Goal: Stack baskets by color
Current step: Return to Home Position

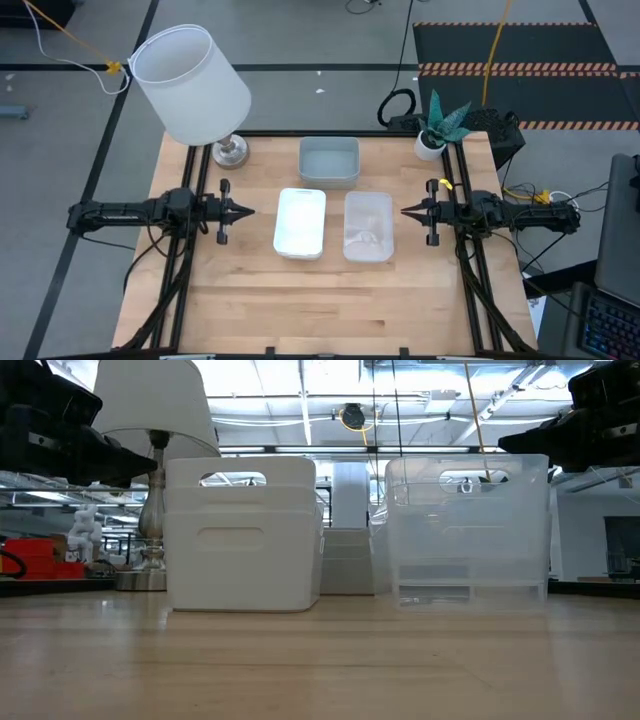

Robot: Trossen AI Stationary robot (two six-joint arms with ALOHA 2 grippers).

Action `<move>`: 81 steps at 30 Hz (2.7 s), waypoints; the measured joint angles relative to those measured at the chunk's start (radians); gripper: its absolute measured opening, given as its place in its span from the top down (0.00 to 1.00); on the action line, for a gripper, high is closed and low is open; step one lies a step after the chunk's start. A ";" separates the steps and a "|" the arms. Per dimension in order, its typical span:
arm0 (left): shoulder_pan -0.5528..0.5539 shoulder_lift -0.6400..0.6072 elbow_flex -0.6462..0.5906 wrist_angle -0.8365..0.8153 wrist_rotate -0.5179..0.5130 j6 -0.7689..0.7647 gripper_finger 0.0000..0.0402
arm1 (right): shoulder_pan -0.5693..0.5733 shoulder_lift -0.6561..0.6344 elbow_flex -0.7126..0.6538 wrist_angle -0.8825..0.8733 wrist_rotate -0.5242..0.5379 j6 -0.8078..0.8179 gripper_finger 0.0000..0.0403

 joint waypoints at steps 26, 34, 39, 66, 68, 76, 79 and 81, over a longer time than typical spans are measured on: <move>0.000 0.000 0.000 0.000 0.000 0.000 0.98 | 0.000 0.000 0.000 0.000 0.000 0.000 0.96; 0.000 -0.007 0.000 -0.001 0.000 0.001 0.98 | 0.000 0.000 0.000 0.000 0.000 0.000 0.96; 0.000 -0.035 -0.001 0.000 0.000 0.000 0.98 | 0.000 0.000 0.000 0.000 0.000 0.000 0.96; 0.000 -0.038 -0.001 0.000 0.000 0.001 0.98 | 0.000 0.000 0.000 0.002 0.000 0.000 0.96; 0.000 -0.038 -0.001 0.000 0.000 0.001 0.98 | 0.000 0.000 0.000 0.002 0.000 0.000 0.96; 0.000 -0.038 -0.001 0.000 0.000 0.001 0.98 | 0.000 0.000 0.000 0.002 0.000 0.000 0.96; 0.000 -0.038 -0.001 0.000 0.000 0.001 0.98 | 0.000 0.000 0.000 0.002 0.000 0.000 0.96; 0.000 -0.038 -0.001 0.000 0.000 0.001 0.98 | 0.000 0.000 0.000 0.002 0.000 0.000 0.96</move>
